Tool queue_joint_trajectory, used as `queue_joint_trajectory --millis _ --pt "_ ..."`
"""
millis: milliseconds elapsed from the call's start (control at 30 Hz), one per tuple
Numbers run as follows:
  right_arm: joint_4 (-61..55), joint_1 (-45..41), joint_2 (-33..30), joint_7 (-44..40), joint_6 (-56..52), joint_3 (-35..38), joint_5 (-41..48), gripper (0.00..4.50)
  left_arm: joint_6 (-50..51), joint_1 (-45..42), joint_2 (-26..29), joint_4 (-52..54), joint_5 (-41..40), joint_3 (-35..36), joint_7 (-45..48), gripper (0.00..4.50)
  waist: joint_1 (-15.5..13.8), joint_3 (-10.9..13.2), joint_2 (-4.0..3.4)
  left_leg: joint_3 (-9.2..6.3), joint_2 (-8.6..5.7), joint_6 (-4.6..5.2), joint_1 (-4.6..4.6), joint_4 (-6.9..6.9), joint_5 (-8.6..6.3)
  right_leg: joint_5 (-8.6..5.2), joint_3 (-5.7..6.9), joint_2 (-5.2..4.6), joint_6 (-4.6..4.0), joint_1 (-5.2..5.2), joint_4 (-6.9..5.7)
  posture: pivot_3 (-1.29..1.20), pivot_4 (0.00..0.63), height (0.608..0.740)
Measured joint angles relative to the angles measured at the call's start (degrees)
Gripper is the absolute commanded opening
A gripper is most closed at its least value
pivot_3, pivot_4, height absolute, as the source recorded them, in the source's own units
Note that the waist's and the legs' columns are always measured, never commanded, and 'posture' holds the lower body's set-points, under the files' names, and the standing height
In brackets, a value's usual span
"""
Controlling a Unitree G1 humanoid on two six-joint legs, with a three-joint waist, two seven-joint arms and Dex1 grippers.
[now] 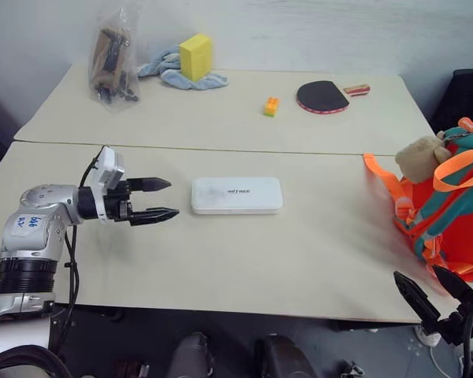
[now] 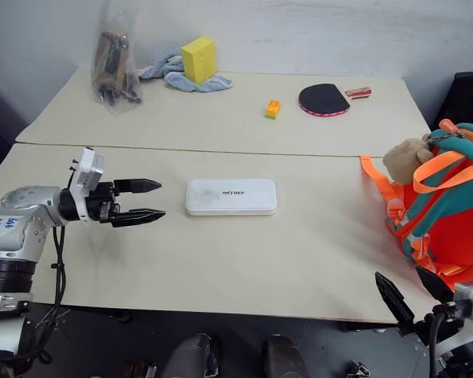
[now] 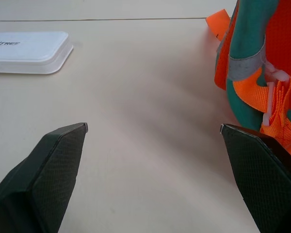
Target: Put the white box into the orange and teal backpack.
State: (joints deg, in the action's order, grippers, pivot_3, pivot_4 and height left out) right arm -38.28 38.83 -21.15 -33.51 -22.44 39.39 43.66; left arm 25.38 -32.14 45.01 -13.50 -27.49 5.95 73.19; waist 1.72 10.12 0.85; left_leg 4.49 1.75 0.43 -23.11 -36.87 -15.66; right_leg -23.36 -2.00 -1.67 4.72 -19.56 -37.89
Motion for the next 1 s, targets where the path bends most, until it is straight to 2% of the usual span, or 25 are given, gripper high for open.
queue_joint_trajectory --millis 200,633,700,767,900,1000 --pt "0.00 0.33 0.00 0.64 0.62 -0.88 -1.79 4.48 -1.13 -2.02 -0.05 -2.33 1.67 -0.18 -2.04 4.50 -0.06 0.00 0.00 0.00 -0.01 0.00 0.00 -0.02 0.00 0.00 0.00 0.00 0.00 0.00 0.00 0.00 0.150 0.740" --pt "-0.42 -0.20 -2.13 2.18 0.64 -0.97 -2.03 4.48 -0.51 -0.13 -0.07 -2.44 1.98 -0.11 -4.22 4.50 0.00 0.00 0.00 0.00 0.00 -0.01 0.00 -0.03 0.01 0.00 0.00 0.00 0.00 -0.01 -0.03 0.00 0.150 0.740" --pt "-2.05 -1.40 -3.42 2.77 -0.25 -1.98 -2.13 4.48 -0.58 0.04 -0.16 -2.61 2.68 -0.07 -6.18 4.50 0.01 0.00 0.01 0.00 0.00 -0.01 0.00 -0.07 0.01 0.00 0.00 0.00 0.00 0.00 -0.07 0.00 0.150 0.740" --pt "-4.29 -5.85 -5.36 5.65 -2.71 -6.92 -3.49 4.48 -1.50 -0.84 -2.32 -4.58 4.78 1.16 -12.90 4.50 0.09 -0.01 0.03 0.00 0.01 0.07 0.04 -0.18 -0.01 0.00 -0.02 -0.01 0.00 0.01 -0.17 0.00 0.150 0.740" --pt "-6.97 -16.99 -7.64 10.78 -8.33 -18.74 -6.20 3.58 -3.56 -1.21 -5.62 -7.26 9.45 1.20 -22.21 3.63 -0.08 -0.02 0.03 0.00 0.00 -0.02 -0.04 -0.19 0.05 0.00 -0.01 0.01 0.01 -0.14 -0.28 0.00 0.150 0.740" --pt "-5.51 -24.45 -8.85 13.21 -11.82 -24.91 -9.15 2.54 -4.41 -1.17 -7.02 -7.47 12.06 -0.38 -25.04 2.70 -0.21 -0.02 0.05 0.00 0.00 -0.16 -0.10 -0.24 0.12 0.00 0.01 0.01 0.01 -0.13 -0.20 0.00 0.150 0.740"
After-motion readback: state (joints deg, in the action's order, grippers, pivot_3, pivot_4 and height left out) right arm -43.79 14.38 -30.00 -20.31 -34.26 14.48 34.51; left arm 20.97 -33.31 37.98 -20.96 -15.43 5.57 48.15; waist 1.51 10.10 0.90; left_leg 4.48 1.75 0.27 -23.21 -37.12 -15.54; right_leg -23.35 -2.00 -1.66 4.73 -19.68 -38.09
